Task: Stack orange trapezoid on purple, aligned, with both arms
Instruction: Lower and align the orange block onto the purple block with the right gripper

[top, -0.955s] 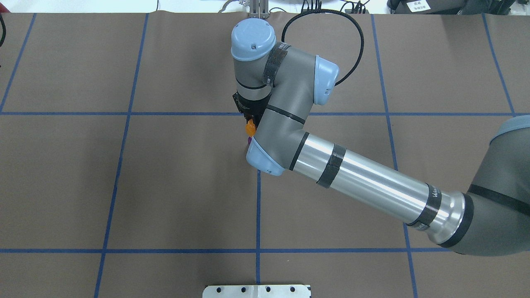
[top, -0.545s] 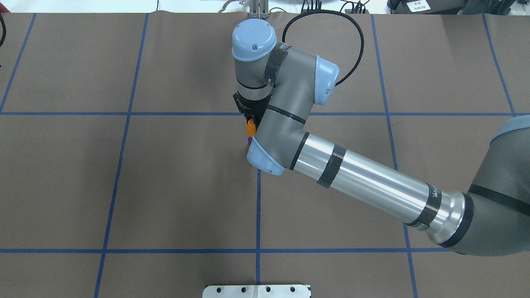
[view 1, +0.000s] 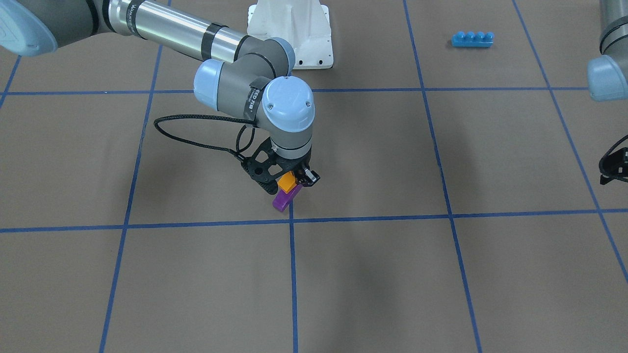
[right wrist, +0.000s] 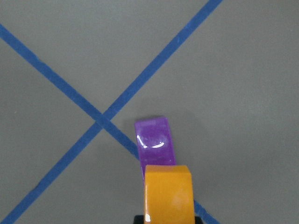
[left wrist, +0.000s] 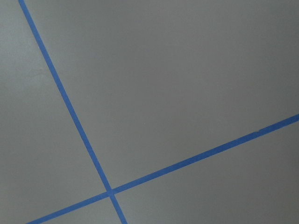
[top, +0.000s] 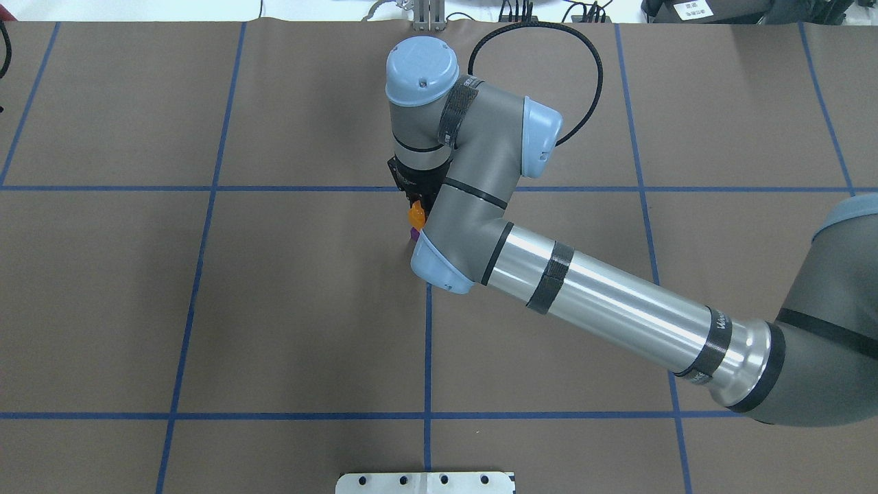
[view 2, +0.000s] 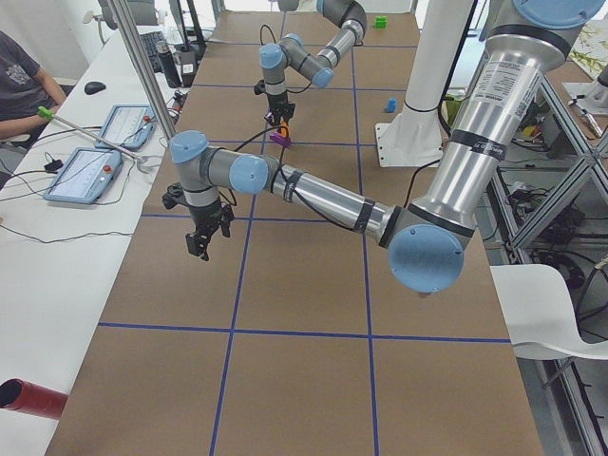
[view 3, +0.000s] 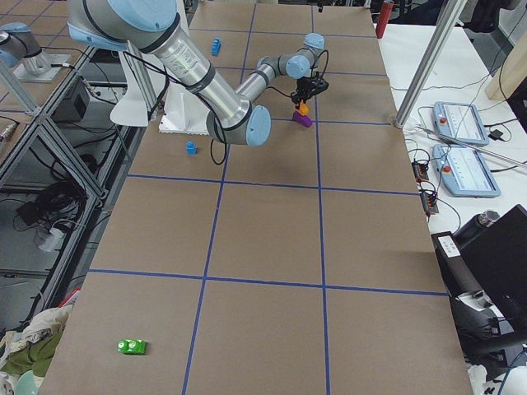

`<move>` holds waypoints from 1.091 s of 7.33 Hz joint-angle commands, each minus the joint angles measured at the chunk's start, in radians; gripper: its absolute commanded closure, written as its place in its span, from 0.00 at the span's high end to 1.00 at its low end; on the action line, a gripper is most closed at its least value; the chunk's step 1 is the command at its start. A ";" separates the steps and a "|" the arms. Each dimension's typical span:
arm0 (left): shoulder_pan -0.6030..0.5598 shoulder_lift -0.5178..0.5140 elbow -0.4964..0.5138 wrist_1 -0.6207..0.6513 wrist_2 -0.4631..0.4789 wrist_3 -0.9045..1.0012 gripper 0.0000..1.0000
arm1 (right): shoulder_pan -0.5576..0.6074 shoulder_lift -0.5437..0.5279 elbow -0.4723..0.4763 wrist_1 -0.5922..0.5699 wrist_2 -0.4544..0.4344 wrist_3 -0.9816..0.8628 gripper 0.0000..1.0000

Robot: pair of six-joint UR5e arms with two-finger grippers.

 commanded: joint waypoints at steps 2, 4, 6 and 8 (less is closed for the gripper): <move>0.000 0.000 0.002 0.000 0.001 0.000 1.00 | -0.008 -0.003 -0.001 0.000 -0.002 0.000 0.00; 0.002 -0.002 0.002 0.000 0.001 -0.002 1.00 | -0.008 -0.010 -0.001 0.002 -0.002 -0.002 0.00; 0.002 -0.002 0.002 0.000 0.001 -0.002 1.00 | -0.008 -0.010 -0.001 0.002 -0.002 -0.006 0.00; 0.002 -0.002 0.003 0.000 -0.001 -0.002 1.00 | -0.009 -0.017 -0.001 0.002 -0.002 -0.009 0.00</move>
